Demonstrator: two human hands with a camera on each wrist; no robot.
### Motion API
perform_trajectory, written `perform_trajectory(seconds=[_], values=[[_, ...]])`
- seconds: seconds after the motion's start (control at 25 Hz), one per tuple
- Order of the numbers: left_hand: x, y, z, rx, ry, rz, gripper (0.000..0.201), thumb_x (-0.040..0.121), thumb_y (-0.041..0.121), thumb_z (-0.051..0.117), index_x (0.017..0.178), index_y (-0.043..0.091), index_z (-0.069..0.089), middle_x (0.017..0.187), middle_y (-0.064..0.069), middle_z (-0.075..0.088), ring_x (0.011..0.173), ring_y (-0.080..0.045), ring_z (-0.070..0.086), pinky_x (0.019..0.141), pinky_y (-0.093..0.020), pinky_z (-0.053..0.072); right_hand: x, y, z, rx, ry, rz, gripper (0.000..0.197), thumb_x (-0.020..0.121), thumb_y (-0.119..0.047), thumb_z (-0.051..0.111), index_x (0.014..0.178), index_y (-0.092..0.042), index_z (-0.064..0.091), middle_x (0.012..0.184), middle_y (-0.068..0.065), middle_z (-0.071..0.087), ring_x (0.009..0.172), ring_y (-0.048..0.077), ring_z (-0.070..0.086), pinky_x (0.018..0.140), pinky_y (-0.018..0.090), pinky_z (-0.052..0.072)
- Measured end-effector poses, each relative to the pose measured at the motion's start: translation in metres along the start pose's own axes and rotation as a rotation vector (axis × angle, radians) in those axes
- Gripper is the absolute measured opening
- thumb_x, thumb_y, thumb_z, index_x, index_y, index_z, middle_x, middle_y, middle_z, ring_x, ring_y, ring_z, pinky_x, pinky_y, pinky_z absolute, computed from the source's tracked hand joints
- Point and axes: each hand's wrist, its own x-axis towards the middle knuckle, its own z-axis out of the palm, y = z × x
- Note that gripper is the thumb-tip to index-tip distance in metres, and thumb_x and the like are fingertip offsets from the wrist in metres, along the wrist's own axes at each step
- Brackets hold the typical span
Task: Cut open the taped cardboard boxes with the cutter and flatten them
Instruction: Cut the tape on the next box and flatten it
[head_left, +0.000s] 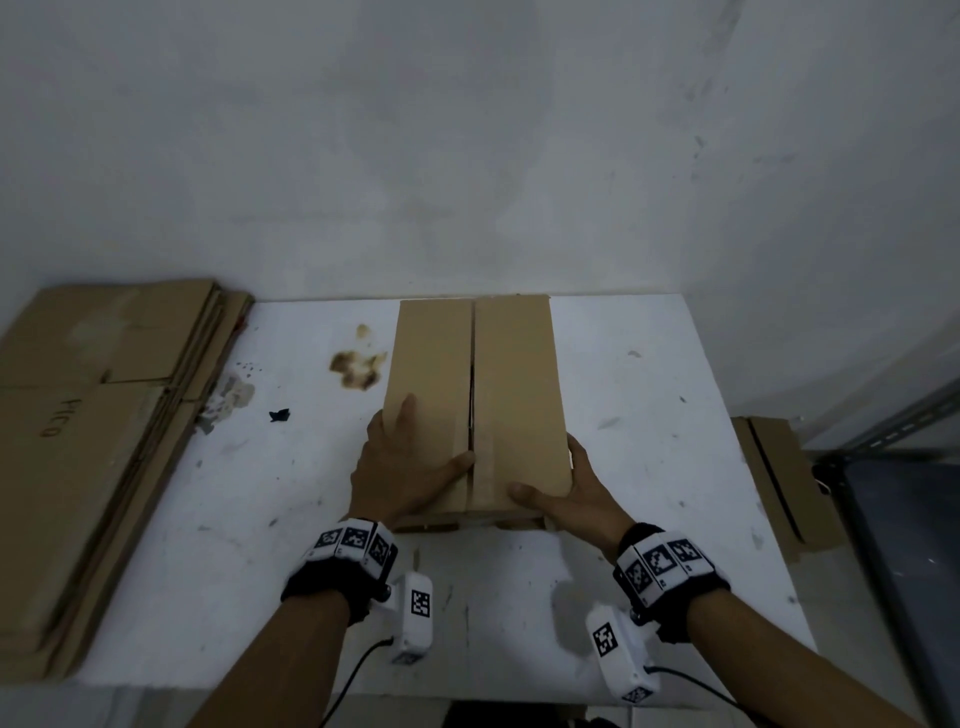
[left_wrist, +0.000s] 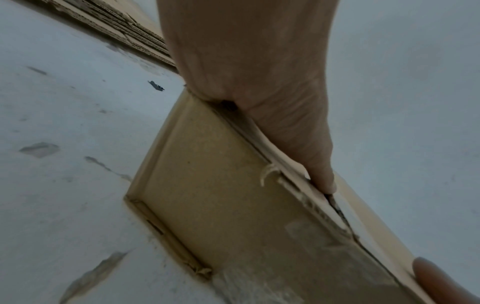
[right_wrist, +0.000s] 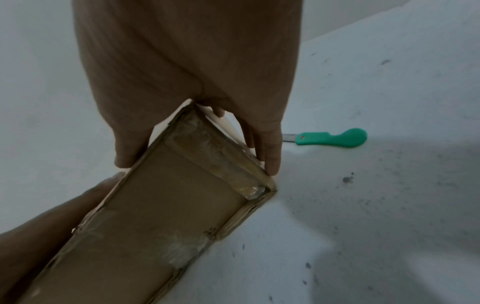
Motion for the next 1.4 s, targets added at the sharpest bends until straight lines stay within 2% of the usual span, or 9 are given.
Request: perform_trajectory(seconds=[0.16,0.24,0.44,0.68,0.84,0.92,1.04,1.24,1.4], values=[[-0.005,0.006,-0.004,-0.041,0.000,-0.016,0.134,0.046,0.103,0.048,0.154,0.043,-0.004,0.163,-0.006,0.009,0.146,-0.034,0.026,0.112,-0.056,0.034,-0.003,-0.005,0.003,0.006,-0.014,0.038,0.108,0.073,-0.047,0.084,0.153,-0.039,0.011,0.133,-0.006,0.056,0.113,0.011,0.059,0.094,0.031,0.055],[-0.005,0.002,-0.010,-0.099,-0.009,-0.033,0.139,0.043,0.101,0.054,0.153,0.044,-0.009,0.162,-0.005,0.010,0.145,-0.032,0.027,0.112,-0.057,0.035,-0.013,-0.021,0.004,0.048,-0.024,0.026,0.094,0.084,-0.044,0.076,0.153,-0.043,0.012,0.135,-0.009,0.051,0.110,0.004,0.056,0.084,0.022,0.053],[0.001,-0.017,-0.027,-0.364,-0.105,-0.006,0.131,0.050,0.099,0.050,0.155,0.045,-0.006,0.159,-0.004,0.020,0.140,-0.031,0.037,0.113,-0.052,0.037,-0.035,-0.074,0.007,0.056,0.083,-0.123,0.056,0.085,-0.047,0.070,0.135,-0.053,0.045,0.144,-0.010,0.040,0.126,0.015,0.048,0.088,0.024,0.051],[-0.005,-0.018,-0.057,-0.666,-0.334,0.146,0.084,0.078,0.085,0.048,0.150,0.047,0.028,0.153,0.021,0.035,0.139,-0.005,0.036,0.113,-0.034,0.030,-0.054,-0.113,0.047,-0.350,0.238,-0.355,0.073,0.061,-0.073,0.071,0.127,-0.043,0.056,0.134,-0.014,0.023,0.114,0.009,0.046,0.092,0.014,0.047],[-0.009,-0.017,-0.080,-0.796,-0.387,0.037,0.098,0.065,0.091,0.037,0.150,0.043,0.033,0.149,0.010,0.043,0.136,-0.015,0.042,0.113,-0.048,0.032,-0.045,-0.107,0.078,-0.397,0.255,-0.406,0.074,0.066,-0.072,0.072,0.130,-0.040,0.052,0.134,-0.014,0.020,0.112,0.014,0.047,0.094,0.018,0.048],[-0.011,-0.015,-0.092,-0.847,-0.339,0.031,0.091,0.063,0.094,0.039,0.143,0.049,0.037,0.152,0.008,0.043,0.138,-0.018,0.042,0.116,-0.055,0.028,-0.042,-0.111,0.086,-0.353,0.205,-0.375,0.078,0.068,-0.071,0.069,0.135,-0.040,0.045,0.131,-0.011,0.027,0.107,0.010,0.050,0.083,0.010,0.047],[0.000,-0.010,-0.107,-0.952,-0.259,-0.023,0.114,0.047,0.095,0.063,0.145,0.041,0.043,0.142,0.006,0.055,0.126,-0.019,0.054,0.109,-0.053,0.041,-0.034,-0.103,0.089,-0.156,0.168,-0.299,0.065,0.077,-0.071,0.056,0.135,-0.045,0.040,0.119,-0.005,0.049,0.095,0.013,0.060,0.068,0.018,0.052],[-0.005,0.005,-0.117,-0.784,-0.364,-0.034,0.074,0.072,0.062,0.077,0.136,0.040,0.046,0.118,0.011,0.064,0.102,-0.012,0.064,0.074,-0.031,0.053,0.000,-0.063,0.080,0.039,0.153,0.164,0.044,0.101,-0.061,0.032,0.129,-0.031,0.047,0.107,0.003,0.059,0.100,0.025,0.061,0.079,0.041,0.053],[0.002,-0.009,-0.116,-0.856,-0.393,-0.093,0.087,0.058,0.069,0.082,0.133,0.035,0.055,0.120,0.005,0.070,0.109,-0.020,0.067,0.096,-0.046,0.052,0.017,-0.044,0.084,0.079,0.014,0.347,0.056,0.096,-0.066,0.042,0.135,-0.026,0.048,0.112,0.005,0.060,0.106,0.027,0.061,0.088,0.042,0.053]])
